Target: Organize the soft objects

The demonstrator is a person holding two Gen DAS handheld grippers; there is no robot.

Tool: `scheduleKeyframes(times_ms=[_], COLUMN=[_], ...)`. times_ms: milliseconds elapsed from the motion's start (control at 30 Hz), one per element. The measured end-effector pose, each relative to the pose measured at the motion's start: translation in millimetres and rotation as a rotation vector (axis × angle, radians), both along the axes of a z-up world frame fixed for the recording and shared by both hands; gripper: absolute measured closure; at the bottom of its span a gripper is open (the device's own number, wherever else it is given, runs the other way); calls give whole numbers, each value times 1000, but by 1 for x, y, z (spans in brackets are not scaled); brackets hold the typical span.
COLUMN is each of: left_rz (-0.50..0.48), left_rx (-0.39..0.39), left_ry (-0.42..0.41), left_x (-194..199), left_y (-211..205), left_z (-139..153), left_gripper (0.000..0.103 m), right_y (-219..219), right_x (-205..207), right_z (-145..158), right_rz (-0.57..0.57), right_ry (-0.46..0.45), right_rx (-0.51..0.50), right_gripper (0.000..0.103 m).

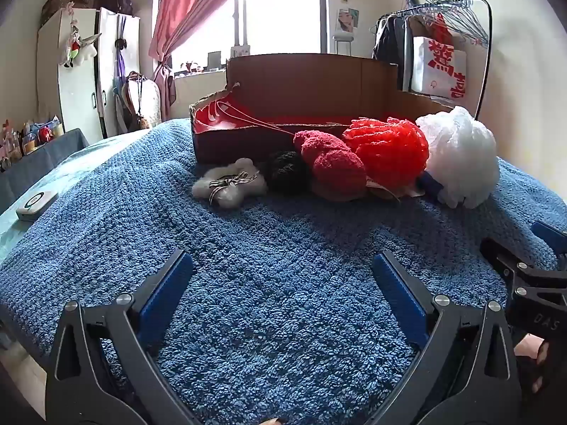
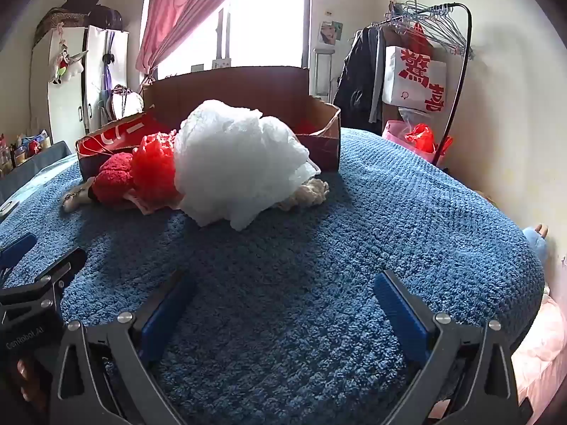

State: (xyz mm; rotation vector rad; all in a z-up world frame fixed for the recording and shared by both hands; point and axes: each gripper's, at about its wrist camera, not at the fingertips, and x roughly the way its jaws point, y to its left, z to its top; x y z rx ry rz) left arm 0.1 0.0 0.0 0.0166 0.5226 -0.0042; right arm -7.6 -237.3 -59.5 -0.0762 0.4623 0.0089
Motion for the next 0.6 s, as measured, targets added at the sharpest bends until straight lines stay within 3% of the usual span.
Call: scheduleKeyframes(times_ms=[600], left_rz=[-1], left_rx=[-2], left_ry=[2], left_x=[0], left_y=[0], left_z=[0], left_gripper=[0], right_y=[0], right_x=[0], right_z=[-1], right_rz=[0], right_ry=[3], right_rx=[-2], right_gripper=[0])
